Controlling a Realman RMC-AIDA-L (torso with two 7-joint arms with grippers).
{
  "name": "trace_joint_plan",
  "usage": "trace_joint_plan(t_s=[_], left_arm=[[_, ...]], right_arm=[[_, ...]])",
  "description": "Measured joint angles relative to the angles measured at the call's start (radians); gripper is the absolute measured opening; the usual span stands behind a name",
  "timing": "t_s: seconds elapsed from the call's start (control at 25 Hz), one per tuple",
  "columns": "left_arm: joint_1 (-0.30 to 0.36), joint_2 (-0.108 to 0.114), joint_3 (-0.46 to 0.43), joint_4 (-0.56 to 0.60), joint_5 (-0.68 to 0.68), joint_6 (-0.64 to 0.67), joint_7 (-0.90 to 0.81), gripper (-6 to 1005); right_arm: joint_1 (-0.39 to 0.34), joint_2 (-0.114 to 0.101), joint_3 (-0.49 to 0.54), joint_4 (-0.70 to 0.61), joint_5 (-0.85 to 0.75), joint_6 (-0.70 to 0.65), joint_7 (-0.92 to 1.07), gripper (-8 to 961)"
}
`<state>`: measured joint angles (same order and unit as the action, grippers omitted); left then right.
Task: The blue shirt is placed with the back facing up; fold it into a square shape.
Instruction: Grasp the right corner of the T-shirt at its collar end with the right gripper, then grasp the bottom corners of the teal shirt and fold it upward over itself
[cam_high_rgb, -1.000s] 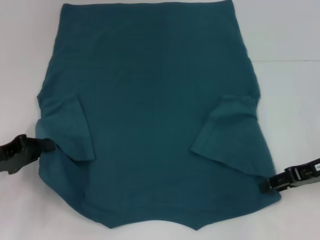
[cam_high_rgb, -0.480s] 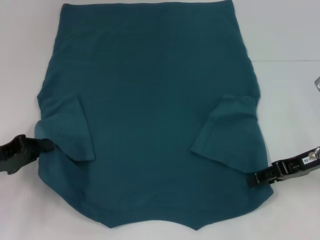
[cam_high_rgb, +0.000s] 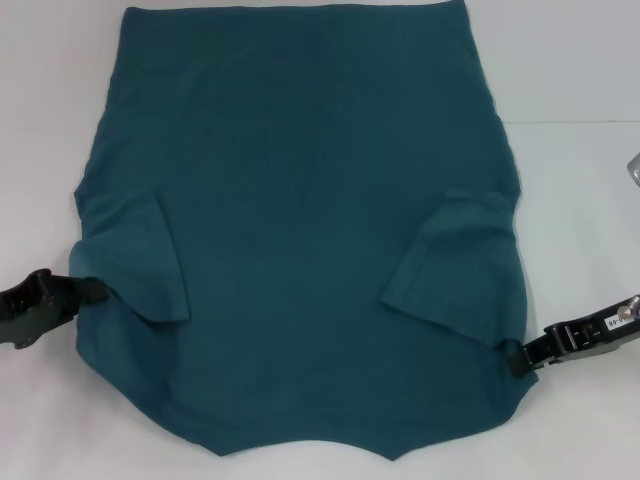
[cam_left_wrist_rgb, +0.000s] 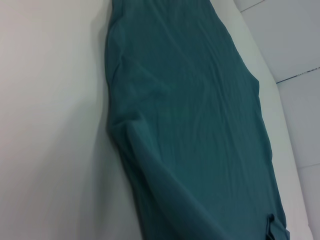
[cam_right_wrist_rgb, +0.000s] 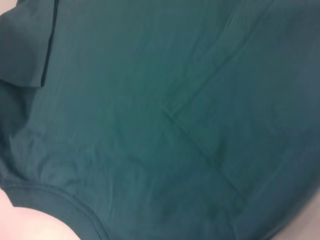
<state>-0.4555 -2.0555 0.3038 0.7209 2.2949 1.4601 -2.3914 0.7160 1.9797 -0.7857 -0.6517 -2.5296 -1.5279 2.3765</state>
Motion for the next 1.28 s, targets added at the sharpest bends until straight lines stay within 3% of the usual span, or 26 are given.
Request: trace_joint_plan(t_s=[0.32,0.56,0.96,1.28], left_arm=[[0.004,0.000,0.002,0.000,0.000,0.013,0.011,107],[0.021,0.002,0.003,0.007,0.007,0.063,0.035,111],[0.103,0.000,0.007,0.088,0.048,0.198,0.049,118],[0.143,-0.004,0.002,0.128,0.101,0.276,0.049,124]], right_arm=[[-0.018,-0.004,0.008,-0.005,0.004,-0.005,-0.002,124],[-0.035,-0.010,0.014,-0.008,0.007,-0.037,-0.008,32],[-0.073,-0.035,0.021,-0.021,0.008,-0.167,-0.047,33],[-0.108,-0.019,0.023,-0.021,0.007,-0.223,-0.057,33]])
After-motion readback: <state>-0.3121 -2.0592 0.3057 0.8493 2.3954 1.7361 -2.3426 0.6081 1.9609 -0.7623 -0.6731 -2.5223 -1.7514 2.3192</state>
